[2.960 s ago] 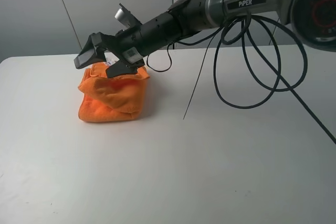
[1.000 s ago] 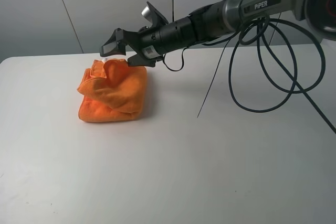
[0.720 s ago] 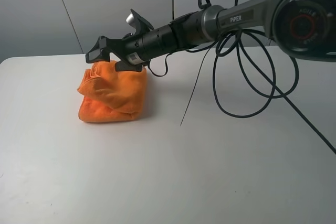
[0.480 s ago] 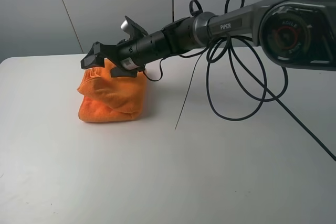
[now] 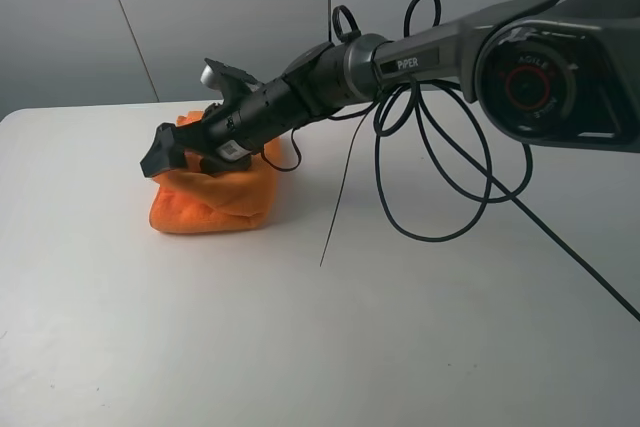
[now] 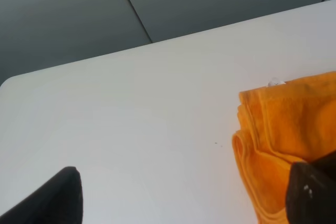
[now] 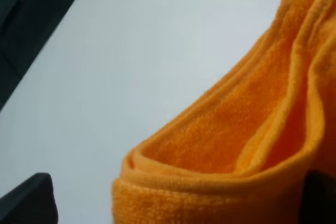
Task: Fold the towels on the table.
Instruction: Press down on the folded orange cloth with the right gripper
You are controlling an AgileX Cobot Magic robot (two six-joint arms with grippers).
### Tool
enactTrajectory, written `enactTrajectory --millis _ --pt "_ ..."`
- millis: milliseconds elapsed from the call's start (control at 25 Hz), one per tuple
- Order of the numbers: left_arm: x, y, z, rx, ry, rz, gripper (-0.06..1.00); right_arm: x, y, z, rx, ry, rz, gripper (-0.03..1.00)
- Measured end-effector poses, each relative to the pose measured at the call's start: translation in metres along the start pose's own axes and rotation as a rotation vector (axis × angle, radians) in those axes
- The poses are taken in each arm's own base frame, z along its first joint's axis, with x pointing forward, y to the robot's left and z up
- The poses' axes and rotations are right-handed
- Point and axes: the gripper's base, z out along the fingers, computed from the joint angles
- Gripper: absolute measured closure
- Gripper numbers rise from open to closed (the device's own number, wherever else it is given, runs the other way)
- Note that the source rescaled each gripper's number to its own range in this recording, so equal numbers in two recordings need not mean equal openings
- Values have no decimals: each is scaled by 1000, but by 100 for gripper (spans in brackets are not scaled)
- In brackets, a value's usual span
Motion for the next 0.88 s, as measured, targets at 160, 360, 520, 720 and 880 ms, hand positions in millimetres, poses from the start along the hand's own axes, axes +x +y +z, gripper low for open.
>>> enactTrajectory --millis 160,360,520,720,880 --pt "0 0 0 0 1 0 -6 1 -7 0 76 19 -78 -3" --pt "0 0 0 0 1 0 -6 3 -7 1 88 22 -89 -3" --pt "0 0 0 0 1 0 -6 7 -6 8 82 32 -91 -3" --pt "0 0 0 0 1 0 -6 -5 11 -4 51 2 -116 -3" --pt "0 0 -1 1 1 -2 -6 -30 43 -32 31 -69 -183 -3"
